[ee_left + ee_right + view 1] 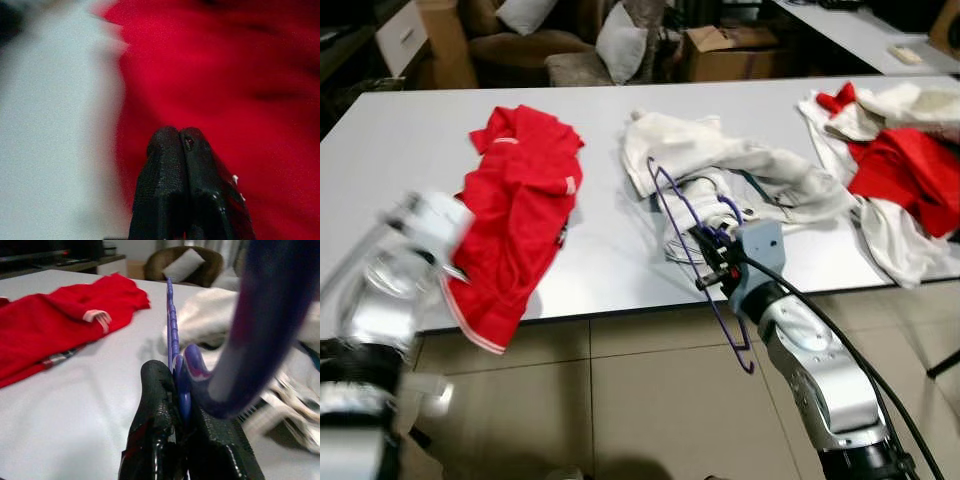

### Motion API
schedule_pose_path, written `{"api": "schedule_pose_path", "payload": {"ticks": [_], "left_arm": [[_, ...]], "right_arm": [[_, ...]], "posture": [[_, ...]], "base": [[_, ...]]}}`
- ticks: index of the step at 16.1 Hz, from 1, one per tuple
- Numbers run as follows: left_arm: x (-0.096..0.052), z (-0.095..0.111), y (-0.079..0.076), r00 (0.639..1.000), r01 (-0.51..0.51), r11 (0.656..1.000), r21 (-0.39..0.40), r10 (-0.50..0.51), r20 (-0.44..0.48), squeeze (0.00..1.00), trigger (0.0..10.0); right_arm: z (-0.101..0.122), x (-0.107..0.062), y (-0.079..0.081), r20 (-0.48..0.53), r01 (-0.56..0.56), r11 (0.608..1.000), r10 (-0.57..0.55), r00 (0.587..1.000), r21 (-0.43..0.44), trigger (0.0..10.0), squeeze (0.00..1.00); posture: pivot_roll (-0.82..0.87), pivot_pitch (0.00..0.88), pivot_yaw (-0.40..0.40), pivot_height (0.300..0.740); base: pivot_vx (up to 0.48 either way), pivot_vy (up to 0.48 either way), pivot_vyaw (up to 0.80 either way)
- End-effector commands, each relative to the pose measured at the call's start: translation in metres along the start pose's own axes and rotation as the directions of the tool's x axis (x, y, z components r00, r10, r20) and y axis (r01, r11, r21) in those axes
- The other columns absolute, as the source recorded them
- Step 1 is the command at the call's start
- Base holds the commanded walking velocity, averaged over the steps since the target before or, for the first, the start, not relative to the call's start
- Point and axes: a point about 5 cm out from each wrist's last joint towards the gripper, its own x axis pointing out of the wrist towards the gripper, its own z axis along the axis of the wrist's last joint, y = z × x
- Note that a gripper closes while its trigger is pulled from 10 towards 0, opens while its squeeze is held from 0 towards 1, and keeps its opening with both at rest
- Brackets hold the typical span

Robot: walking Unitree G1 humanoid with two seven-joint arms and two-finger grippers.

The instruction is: Hang hanger

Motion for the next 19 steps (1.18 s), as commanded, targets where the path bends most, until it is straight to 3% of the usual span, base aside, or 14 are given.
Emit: {"api": "schedule_pose_path", "payload": {"ticks": [1,2,3,4,7,9,10,11,12,13,14,17,19], "left_arm": [[0.006,0.021,-0.039,0.977,0.209,0.977,-0.032,-0.207,0.055,0.0,0.0],[0.008,0.026,-0.058,0.953,0.299,0.953,-0.049,-0.295,0.065,0.0,0.0],[0.011,0.036,-0.067,0.943,0.324,0.943,-0.077,-0.315,0.109,0.0,0.0],[0.016,0.061,-0.077,0.928,0.332,0.933,-0.141,-0.297,0.224,0.0,0.0],[0.016,0.087,-0.071,0.908,0.311,0.926,-0.213,-0.223,0.355,0.0,0.0],[0.012,0.089,-0.051,0.917,0.23,0.95,-0.212,-0.138,0.375,0.0,0.0],[0.006,0.08,-0.035,0.933,0.172,0.96,-0.223,-0.086,0.349,0.0,3.1],[0.003,0.075,-0.028,0.941,0.141,0.963,-0.23,-0.058,0.332,0.0,6.9],[-0.008,0.06,-0.01,0.96,0.046,0.96,-0.275,0.034,0.278,0.0,10.0],[-0.012,0.053,-0.005,0.964,0.033,0.947,-0.321,0.055,0.261,0.03,10.0],[-0.022,0.036,0.007,0.969,-0.034,0.911,-0.412,0.131,0.211,1.0,10.0],[-0.037,0.002,0.011,0.97,-0.082,0.813,-0.576,0.199,0.143,1.0,10.0],[-0.038,-0.008,0.007,0.971,-0.051,0.716,-0.697,0.199,0.133,1.0,10.0]], "right_arm": [[0.0,0.003,0.003,-0.016,-0.02,1.0,0.02,1.0,-0.01,10.0,0.0],[0.0,0.003,0.004,-0.016,-0.02,1.0,0.02,1.0,-0.012,10.0,0.0],[0.0,0.002,0.003,-0.015,-0.018,1.0,0.018,1.0,-0.015,10.0,0.0],[0.0,0.001,0.001,-0.014,-0.01,1.0,0.009,1.0,-0.02,10.0,0.0],[0.001,-0.001,0.001,-0.012,-0.001,1.0,0.0,1.0,-0.022,10.0,0.0],[-0.001,-0.005,0.001,-0.015,0.0,1.0,0.0,1.0,-0.022,10.0,0.0],[-0.002,-0.007,0.0,-0.021,-0.004,1.0,0.004,1.0,-0.021,10.0,0.0],[-0.003,-0.007,0.0,-0.023,-0.006,1.0,0.006,1.0,-0.021,10.0,0.0],[-0.004,-0.008,-0.001,-0.028,-0.01,1.0,0.01,1.0,-0.02,10.0,0.0],[-0.005,-0.009,-0.001,-0.03,-0.012,1.0,0.012,0.999,-0.019,10.0,0.0],[-0.006,-0.009,-0.001,-0.033,-0.018,1.0,0.017,0.999,-0.019,10.0,0.0],[-0.008,-0.009,-0.002,-0.037,-0.023,1.0,0.022,0.999,-0.018,10.0,0.0],[-0.007,-0.009,-0.002,-0.038,-0.028,0.999,0.027,0.999,-0.021,10.0,0.0]], "posture": [[-0.02,0.0,-0.011,0.74],[-0.02,0.0,-0.01,0.74],[-0.03,0.0,-0.006,0.74],[-0.05,0.0,0.0,0.74],[-0.06,0.0,0.005,0.74],[-0.06,0.0,0.003,0.74],[-0.05,0.0,0.001,0.74],[-0.05,0.0,0.002,0.74],[-0.04,0.0,0.0,0.74],[-0.03,0.0,-0.002,0.74],[-0.02,0.0,-0.005,0.74],[-0.02,0.0,-0.011,0.74],[-0.03,0.0,-0.008,0.74]], "base": [[0.0,0.0,0.0],[0.0,0.0,0.0],[0.0,0.0,0.0],[0.0,0.0,0.0],[0.0,0.0,0.0],[0.0,0.0,0.0],[0.0,0.0,0.0],[0.0,0.0,0.0],[0.0,0.0,0.0],[0.0,0.0,0.0],[0.0,0.0,0.0],[0.0,0.0,0.0],[0.0,0.0,0.0]]}}
